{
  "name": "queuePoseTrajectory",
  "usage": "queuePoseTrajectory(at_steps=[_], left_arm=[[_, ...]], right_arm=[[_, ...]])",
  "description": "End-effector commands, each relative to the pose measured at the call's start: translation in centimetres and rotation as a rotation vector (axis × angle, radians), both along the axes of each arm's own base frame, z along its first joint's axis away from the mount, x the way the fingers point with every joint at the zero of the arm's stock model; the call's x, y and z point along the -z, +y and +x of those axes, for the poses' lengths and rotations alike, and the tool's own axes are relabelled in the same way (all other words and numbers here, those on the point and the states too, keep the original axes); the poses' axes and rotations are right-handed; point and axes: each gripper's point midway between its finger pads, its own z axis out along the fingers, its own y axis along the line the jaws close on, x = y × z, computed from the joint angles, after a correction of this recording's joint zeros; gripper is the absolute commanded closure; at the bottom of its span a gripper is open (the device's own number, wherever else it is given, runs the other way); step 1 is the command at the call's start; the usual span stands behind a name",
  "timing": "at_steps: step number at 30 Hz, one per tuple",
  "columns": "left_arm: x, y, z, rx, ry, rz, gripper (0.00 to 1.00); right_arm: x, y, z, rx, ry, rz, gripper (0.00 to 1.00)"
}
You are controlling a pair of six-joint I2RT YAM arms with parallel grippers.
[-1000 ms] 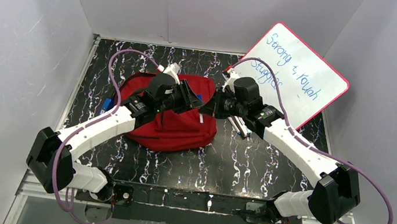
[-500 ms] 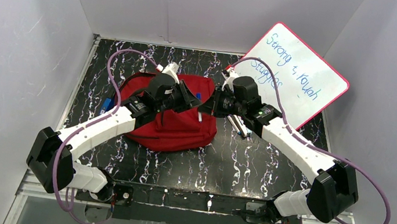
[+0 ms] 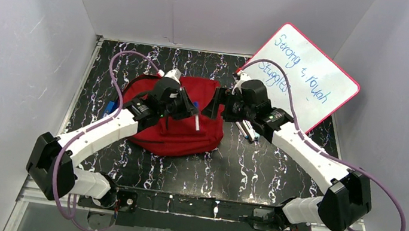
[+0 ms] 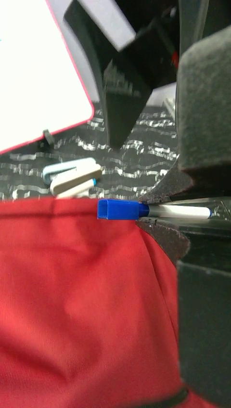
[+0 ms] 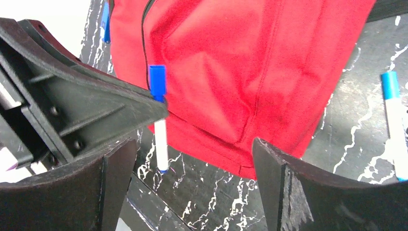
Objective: Pack the student bag
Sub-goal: Pick up the stationery from the center of the board.
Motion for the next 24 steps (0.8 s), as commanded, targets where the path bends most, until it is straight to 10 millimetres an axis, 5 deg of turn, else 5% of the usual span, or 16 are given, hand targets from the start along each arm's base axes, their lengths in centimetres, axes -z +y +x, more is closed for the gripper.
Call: queuePoseTrajectory(at_steps=[1,7,13,19,24], left_arm=[[-0.7,5.8,0.1,-0.113,-0.006,0.118,1.0],[-0.6,13.7,0.1,-0.26,0.029,0.181,1.0],[-0.4,18.6,0.6,-0.337,0.072,0.264,1.0],[-0.2,20.6,1.2,-0.366,0.104,0.209,1.0],[0.1,21.1,1.3,-0.366,0.112,0.211,1.0]], right_arm=[[-3.9,-1.1,1.1,0.052,-0.11,0.008,0.01],[-3.4,-3.0,2.3,0.114,-0.091,-0.046,0.01],[-1.9,-4.5,3.5,0.126,-0.025,-0.042,0.02],[-0.4,-5.1,4.5,0.167,0.063,-0.114,0.12],[-0.3,-2.2,5.1,0.173,0.034,-0.251,0.13]])
